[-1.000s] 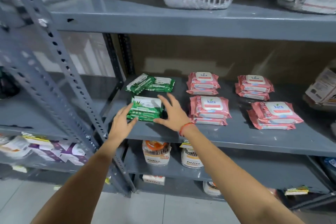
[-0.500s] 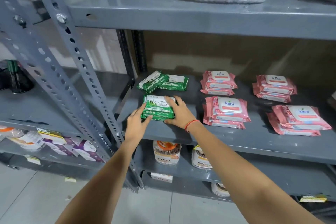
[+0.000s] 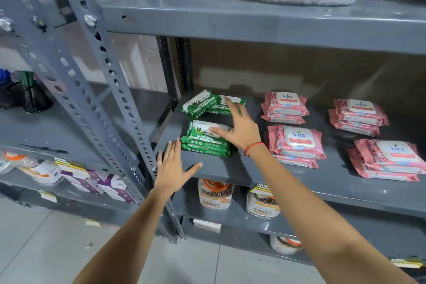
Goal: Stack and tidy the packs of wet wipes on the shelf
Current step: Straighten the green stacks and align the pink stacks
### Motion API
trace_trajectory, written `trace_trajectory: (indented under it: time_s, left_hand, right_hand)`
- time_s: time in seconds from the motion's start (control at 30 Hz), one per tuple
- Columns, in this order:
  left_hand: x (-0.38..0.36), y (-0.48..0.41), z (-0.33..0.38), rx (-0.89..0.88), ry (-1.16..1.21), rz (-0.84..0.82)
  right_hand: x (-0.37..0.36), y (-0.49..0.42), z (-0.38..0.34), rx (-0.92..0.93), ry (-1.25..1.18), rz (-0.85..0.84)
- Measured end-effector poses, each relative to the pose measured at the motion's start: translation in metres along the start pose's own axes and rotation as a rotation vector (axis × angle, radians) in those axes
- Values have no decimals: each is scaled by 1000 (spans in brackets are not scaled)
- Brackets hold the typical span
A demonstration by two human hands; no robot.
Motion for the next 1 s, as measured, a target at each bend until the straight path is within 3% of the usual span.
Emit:
trace_trajectory:
  time_s: [0.2,0.57,0.83,1.0]
  left_hand:
    - [-15,3,-4,-19,-173,-52]
    - [-21,4,-5,-31,-250,-31]
    - [-21,3,-4,-24,-233,-15]
    - [-20,4,-3,-31,-200,14]
  right_hand:
    - [-17,-66,-18,119,155,-286]
    - [-78,-145,-39,295,548,-605]
    - [-100,-169,-34,327,717,-725]
    - [-112,-170,-33,394,766,-651]
Point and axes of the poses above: each hand's wrist, its own y-axis away from the middle knuckle, its own x-axis out of the back of the hand, z = x × y, the point moved 4 cm from there along -y, towards the middle knuckle, and after that the axes turned 2 degrees about -x, right-handed, at the moved point
